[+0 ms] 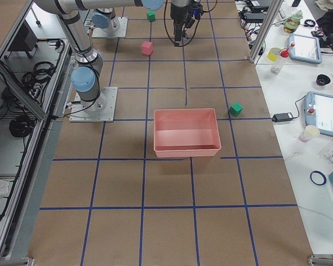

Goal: Align button upright
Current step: 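Rotate the left wrist to turn the button's yellow cap upward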

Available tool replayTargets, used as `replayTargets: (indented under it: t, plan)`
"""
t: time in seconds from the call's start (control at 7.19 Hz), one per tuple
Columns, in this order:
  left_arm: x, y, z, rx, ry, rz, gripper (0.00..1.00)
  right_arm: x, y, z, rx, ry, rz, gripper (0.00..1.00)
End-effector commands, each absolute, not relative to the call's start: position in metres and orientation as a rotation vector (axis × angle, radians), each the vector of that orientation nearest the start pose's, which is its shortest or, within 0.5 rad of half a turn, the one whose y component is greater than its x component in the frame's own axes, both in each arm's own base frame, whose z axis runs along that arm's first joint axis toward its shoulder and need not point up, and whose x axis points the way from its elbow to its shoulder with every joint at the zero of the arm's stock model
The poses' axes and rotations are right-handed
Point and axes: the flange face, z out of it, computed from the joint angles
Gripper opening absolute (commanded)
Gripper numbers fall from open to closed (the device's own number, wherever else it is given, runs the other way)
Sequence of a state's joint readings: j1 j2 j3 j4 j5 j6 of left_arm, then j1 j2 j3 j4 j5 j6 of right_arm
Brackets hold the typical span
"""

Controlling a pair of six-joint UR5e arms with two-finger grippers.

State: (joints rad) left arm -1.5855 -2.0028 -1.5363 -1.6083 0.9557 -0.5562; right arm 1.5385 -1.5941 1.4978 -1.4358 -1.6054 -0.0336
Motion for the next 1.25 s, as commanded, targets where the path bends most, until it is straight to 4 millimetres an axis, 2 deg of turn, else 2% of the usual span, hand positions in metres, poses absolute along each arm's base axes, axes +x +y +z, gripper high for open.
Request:
replayTargets:
  t: [0.0, 0.42, 0.56, 0.7, 0.83, 1.11]
  plan:
    - [-0.183, -0.592, 0.260, -1.520, 3.083, 1.285, 0.00, 0.116, -0.479, 0.526, -0.010, 3.168, 0.050, 1.00]
    - [-0.145, -0.580, 0.231, -1.746, 2.919, 1.436, 0.00, 0.117, -0.480, 0.524, -0.040, 3.173, 0.053, 1.00]
    - [-0.146, -0.579, 0.228, -1.785, 2.905, 1.476, 0.00, 0.117, -0.480, 0.524, -0.040, 3.173, 0.051, 1.00]
    - [-0.148, -0.579, 0.223, -1.952, 2.803, 1.653, 0.00, 0.116, -0.480, 0.523, -0.040, 3.178, 0.056, 1.00]
    - [-0.146, -0.580, 0.214, -1.984, 2.767, 1.689, 0.00, 0.116, -0.480, 0.522, -0.037, 3.172, 0.056, 1.00]
    - [-0.137, -0.573, 0.197, -1.871, 2.784, 1.610, 0.00, 0.114, -0.480, 0.525, -0.030, 3.177, 0.046, 1.00]
